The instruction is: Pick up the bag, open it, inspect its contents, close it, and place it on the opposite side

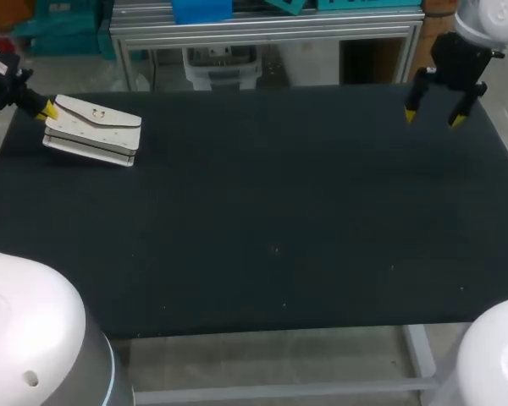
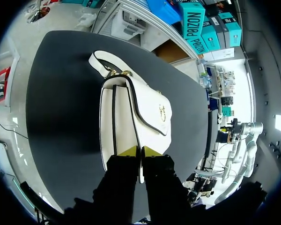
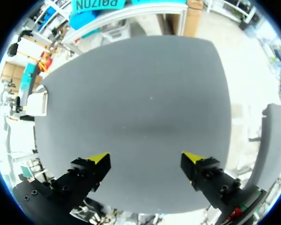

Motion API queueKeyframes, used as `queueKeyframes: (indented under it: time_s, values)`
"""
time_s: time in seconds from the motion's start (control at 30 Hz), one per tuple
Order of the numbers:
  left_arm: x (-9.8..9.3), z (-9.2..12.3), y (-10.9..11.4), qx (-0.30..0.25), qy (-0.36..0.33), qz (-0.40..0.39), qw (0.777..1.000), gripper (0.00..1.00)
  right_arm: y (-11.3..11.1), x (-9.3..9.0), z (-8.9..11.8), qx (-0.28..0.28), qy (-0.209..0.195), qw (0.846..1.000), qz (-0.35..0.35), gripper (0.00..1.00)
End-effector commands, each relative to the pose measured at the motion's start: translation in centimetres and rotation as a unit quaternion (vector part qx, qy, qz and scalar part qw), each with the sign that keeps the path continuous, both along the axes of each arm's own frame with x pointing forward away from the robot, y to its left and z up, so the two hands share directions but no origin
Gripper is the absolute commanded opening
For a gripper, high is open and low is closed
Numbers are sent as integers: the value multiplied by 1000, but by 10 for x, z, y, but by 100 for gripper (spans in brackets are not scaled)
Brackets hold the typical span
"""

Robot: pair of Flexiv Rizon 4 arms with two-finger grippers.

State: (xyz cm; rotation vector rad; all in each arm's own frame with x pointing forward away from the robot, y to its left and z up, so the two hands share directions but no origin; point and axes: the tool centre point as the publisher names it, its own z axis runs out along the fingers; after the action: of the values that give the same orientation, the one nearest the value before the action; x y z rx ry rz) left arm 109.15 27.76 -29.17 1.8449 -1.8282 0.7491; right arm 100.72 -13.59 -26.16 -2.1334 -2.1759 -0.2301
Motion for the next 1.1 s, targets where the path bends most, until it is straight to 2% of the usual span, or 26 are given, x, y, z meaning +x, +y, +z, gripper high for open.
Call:
queueKeyframes:
  time_s: [0.03,0.43,0.7,0.73,0.77,0.8,0.97,1.1]
  values:
    - [6,1,6,-2,7,-4,1000,0,-5,6,3,-17,3,1000,-15,100]
    - [15,-3,25,-11,6,-2,1000,0,-11,10,8,-16,0,999,-29,100]
    - [25,-19,22,-14,15,-14,1000,0,-11,10,8,-16,0,999,-29,100]
    - [27,-22,22,-14,19,-14,1000,42,-11,10,8,-16,0,999,-29,100]
    - [28,-24,23,-13,21,-12,1000,88,-11,10,8,-16,0,999,-29,100]
    - [28,-25,23,-11,23,-10,1000,100,-11,10,8,-16,0,999,-29,100]
    - [22,-20,29,-3,19,2,1000,100,-11,10,8,-16,0,999,-29,100]
    - [13,-16,33,24,20,8,999,100,-11,10,8,-16,0,999,-29,100]
